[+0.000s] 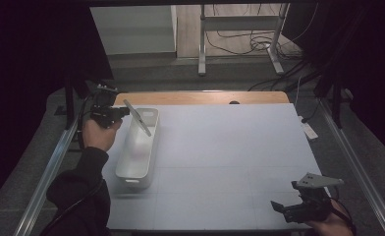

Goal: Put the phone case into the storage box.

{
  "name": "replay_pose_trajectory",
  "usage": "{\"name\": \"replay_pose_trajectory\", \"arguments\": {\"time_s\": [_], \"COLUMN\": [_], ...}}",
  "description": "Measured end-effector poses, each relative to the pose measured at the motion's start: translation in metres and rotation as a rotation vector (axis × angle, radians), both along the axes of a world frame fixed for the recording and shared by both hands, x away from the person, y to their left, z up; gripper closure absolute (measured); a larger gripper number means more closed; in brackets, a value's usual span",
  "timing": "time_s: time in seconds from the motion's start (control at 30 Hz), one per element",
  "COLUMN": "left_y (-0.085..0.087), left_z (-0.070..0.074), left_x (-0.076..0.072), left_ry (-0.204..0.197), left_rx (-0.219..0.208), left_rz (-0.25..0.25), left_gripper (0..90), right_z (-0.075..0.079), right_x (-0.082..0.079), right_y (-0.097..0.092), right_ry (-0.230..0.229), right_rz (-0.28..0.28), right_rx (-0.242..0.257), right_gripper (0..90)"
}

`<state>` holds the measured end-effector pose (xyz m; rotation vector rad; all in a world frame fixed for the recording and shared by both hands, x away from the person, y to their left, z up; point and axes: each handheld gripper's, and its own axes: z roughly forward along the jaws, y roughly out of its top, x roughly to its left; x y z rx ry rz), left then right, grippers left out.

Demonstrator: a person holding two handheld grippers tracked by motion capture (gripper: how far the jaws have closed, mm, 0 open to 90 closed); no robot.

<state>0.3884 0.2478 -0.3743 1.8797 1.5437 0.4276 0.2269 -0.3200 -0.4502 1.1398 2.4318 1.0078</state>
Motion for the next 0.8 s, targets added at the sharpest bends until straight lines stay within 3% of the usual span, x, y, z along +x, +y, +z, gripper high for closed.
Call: {"name": "replay_pose_trajectory", "arguments": {"time_s": [0.8], "left_y": [-0.005], "left_z": [-0.033], "left_x": [0.035], "left_ry": [0.064], "left_rx": [0.011], "left_rz": [0.103], "left_gripper": [89.2], "right_z": [-0.001], "right_x": [0.000], "right_y": [0.002], "right_ry": [0.009], "right_rz": [0.020], "right_rx": [-0.009], "right_gripper": [1.5]}}
